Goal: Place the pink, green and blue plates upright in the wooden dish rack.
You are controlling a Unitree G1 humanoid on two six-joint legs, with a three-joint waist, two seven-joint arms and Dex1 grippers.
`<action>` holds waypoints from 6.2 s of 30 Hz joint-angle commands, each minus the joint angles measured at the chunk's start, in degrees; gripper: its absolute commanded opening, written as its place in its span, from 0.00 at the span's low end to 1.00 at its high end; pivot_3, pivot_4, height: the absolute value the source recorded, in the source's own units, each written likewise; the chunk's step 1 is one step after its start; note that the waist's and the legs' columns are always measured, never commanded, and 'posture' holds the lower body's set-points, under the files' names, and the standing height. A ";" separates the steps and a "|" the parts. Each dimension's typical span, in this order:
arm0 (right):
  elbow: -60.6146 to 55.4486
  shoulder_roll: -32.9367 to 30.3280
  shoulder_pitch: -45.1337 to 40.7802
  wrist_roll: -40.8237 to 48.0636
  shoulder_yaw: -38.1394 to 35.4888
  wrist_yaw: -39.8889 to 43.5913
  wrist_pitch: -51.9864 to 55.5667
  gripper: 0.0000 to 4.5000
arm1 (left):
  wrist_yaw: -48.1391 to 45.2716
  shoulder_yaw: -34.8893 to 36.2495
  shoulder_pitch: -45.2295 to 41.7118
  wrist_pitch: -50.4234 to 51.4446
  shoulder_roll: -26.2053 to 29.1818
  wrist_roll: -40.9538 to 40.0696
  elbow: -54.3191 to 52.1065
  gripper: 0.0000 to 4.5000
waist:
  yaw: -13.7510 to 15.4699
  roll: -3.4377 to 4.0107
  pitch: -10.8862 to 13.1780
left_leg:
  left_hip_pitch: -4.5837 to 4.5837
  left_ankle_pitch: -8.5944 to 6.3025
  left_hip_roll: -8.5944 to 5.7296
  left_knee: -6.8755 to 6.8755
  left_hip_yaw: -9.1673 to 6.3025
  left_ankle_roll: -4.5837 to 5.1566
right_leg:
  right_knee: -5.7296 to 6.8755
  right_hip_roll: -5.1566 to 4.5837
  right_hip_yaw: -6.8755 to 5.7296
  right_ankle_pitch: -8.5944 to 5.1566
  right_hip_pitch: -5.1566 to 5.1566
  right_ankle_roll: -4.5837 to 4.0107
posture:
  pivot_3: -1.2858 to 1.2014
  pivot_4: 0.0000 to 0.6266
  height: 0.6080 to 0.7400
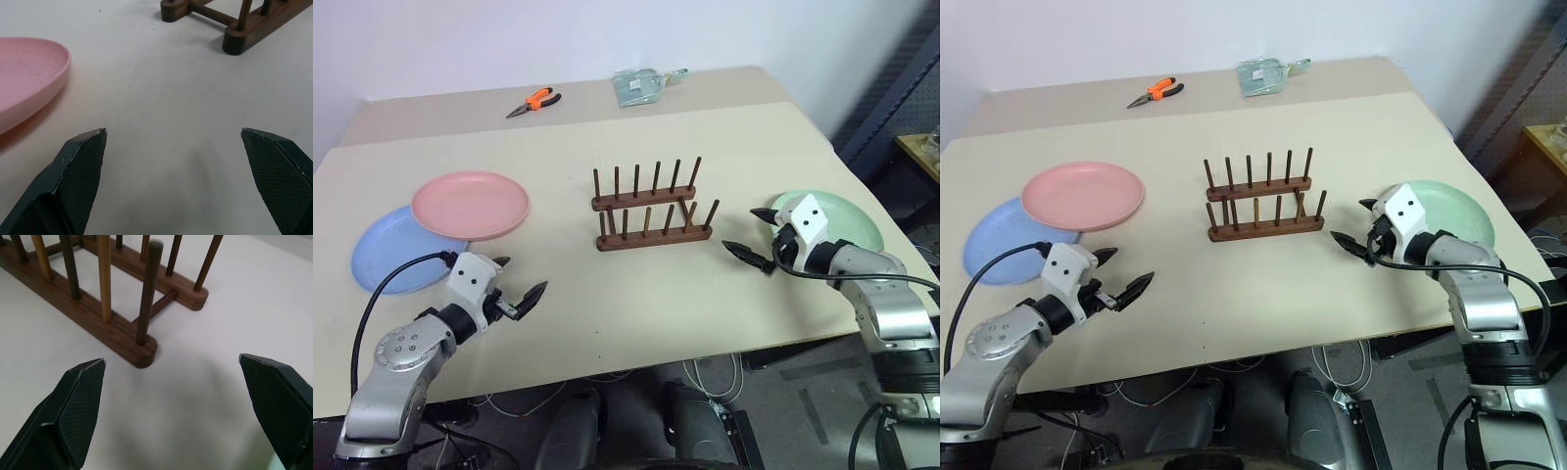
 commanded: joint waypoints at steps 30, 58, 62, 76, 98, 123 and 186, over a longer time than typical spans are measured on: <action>-25.99 3.76 17.82 0.63 -5.50 -12.38 8.59 1.00 | -27.87 -24.30 -44.03 -20.50 -8.22 11.11 57.76 0.60 | 0.12 0.03 -0.09 | -0.03 -0.02 -0.10 0.20 -0.04 0.05 | 0.05 -0.07 -0.07 0.09 0.09 0.26 | 0.52 0.24 0.99; -27.39 -2.81 23.05 3.35 -5.40 -2.42 8.77 0.25 | -33.87 -14.88 -14.00 -1.72 11.33 -0.34 17.15 0.49 | -1.60 0.17 -0.17 | 0.15 -0.08 0.11 -0.04 0.02 0.14 | 0.10 0.01 0.00 -0.16 0.05 0.28 | 0.52 0.24 0.99; -26.71 -1.46 21.57 0.05 -0.49 -3.81 7.75 0.00 | -28.62 -16.59 -10.85 2.61 7.32 -2.43 9.27 0.15 | -0.65 0.16 -0.17 | 0.11 -0.08 0.05 -0.02 0.03 0.14 | 0.02 -0.09 -0.01 -0.19 0.09 0.29 | 0.52 0.24 0.99; -6.69 9.89 3.37 -15.37 13.72 -16.37 5.25 0.00 | 4.45 -17.29 -19.95 -0.26 -14.30 9.77 21.39 0.15 | 1.26 0.10 -0.24 | 0.00 -0.09 -0.08 0.49 -0.02 0.13 | 0.09 -0.10 -0.09 -0.01 0.20 0.22 | 0.52 0.24 0.99; -29.60 5.04 0.35 4.74 8.85 -0.02 13.90 0.94 | 33.39 19.00 -32.65 -1.69 -16.95 -6.14 16.47 0.99 | 0.14 -0.10 -0.10 | -0.11 -0.13 -0.04 0.52 -0.21 0.17 | 0.08 -0.06 -0.24 0.03 0.14 0.52 | 0.52 0.24 0.99; -27.37 4.91 -2.37 3.63 7.71 -2.44 10.44 0.97 | 47.71 32.38 -38.97 15.79 -19.17 -32.59 18.35 0.00 | 1.36 -0.49 -0.03 | -0.15 -0.22 -0.17 0.54 -0.11 0.13 | 0.05 -0.14 -0.21 0.15 0.12 0.57 | 0.52 0.24 0.99; -26.00 27.88 -15.33 46.19 -12.39 -39.47 30.96 0.00 | -5.16 -15.96 -21.10 2.39 -4.26 -13.00 -5.55 0.66 | -0.13 -0.14 0.18 | -0.14 -0.21 -0.07 0.26 0.01 0.13 | 0.00 -0.07 -0.02 0.05 -0.07 0.28 | 0.52 0.24 0.99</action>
